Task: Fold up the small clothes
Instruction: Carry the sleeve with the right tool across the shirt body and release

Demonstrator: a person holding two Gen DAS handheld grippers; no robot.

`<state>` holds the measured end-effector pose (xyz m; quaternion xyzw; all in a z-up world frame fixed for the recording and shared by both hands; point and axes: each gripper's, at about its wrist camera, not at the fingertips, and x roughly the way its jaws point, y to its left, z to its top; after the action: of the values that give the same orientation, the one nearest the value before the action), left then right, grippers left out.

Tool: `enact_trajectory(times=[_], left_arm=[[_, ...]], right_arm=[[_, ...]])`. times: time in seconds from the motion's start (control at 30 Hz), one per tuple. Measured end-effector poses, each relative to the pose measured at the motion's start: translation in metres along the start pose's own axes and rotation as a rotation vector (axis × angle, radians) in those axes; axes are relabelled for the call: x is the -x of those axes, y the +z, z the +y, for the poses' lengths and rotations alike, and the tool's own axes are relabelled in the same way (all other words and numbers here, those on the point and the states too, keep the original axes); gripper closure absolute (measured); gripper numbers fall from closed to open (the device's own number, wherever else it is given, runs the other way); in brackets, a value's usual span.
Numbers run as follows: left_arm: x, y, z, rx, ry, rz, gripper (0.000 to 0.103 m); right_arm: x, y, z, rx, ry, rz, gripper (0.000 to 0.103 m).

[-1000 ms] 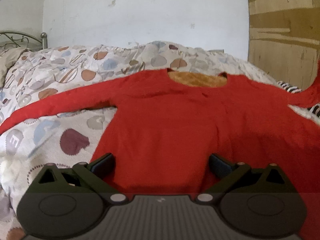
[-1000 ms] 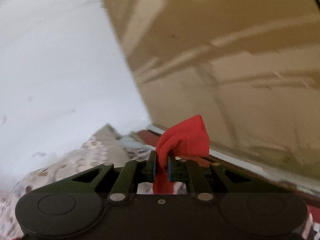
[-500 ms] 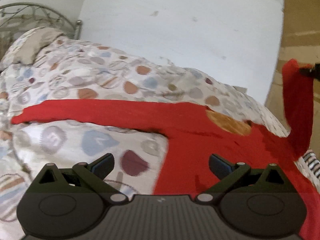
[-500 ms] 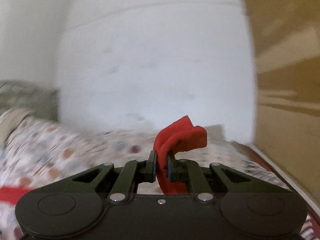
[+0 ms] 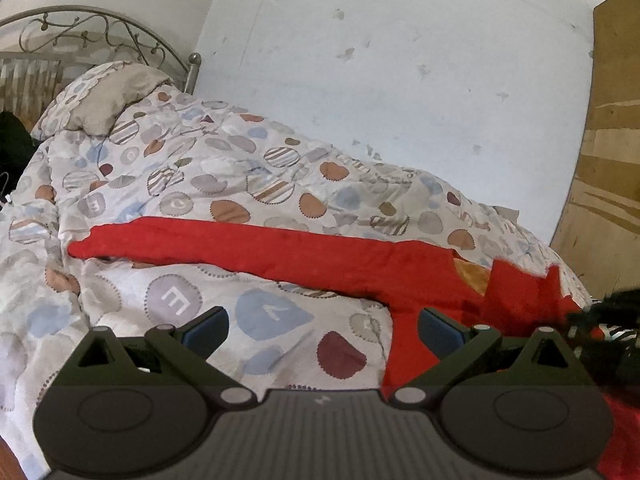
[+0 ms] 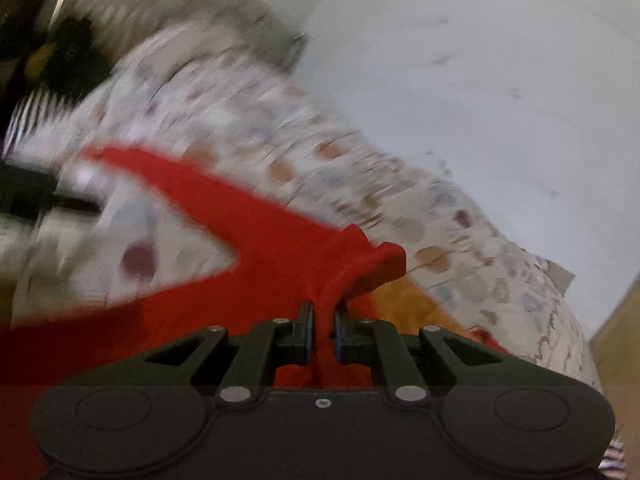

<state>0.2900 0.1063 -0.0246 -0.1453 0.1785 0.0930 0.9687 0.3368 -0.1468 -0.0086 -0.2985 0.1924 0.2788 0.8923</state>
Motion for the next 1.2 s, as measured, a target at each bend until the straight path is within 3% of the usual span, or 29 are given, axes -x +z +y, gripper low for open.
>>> enact_trajectory(times=[0.2, 0.3, 0.57, 0.73, 0.9, 1.03, 1.1, 1.2], left_arm=[[0.004, -0.004, 0.003, 0.002, 0.008, 0.008, 0.0], [0.002, -0.006, 0.002, 0.004, 0.016, 0.017, 0.0], [-0.006, -0.007, -0.005, 0.0, 0.018, 0.042, 0.0], [-0.03, -0.014, -0.03, -0.05, -0.034, 0.095, 0.0], [-0.06, -0.031, -0.061, -0.167, -0.05, 0.163, 0.0], [-0.072, -0.037, -0.067, -0.176, -0.059, 0.205, 0.0], [-0.075, -0.039, -0.064, -0.16, -0.061, 0.217, 0.0], [-0.077, -0.045, -0.058, -0.141, -0.071, 0.224, 0.001]], right_arm=[[0.0, -0.013, 0.033, 0.124, 0.032, 0.017, 0.089], [0.005, -0.018, 0.043, 0.159, 0.058, 0.031, 0.081], [0.023, -0.029, 0.034, 0.086, 0.091, 0.057, 0.032], [0.039, -0.047, 0.006, -0.035, 0.035, 0.073, 0.011], [0.052, -0.072, -0.042, -0.183, -0.142, 0.1, 0.01], [0.047, -0.094, -0.082, -0.236, -0.333, 0.155, 0.012], [0.038, -0.105, -0.099, -0.238, -0.407, 0.185, 0.015], [0.019, -0.119, -0.119, -0.227, -0.476, 0.231, 0.032]])
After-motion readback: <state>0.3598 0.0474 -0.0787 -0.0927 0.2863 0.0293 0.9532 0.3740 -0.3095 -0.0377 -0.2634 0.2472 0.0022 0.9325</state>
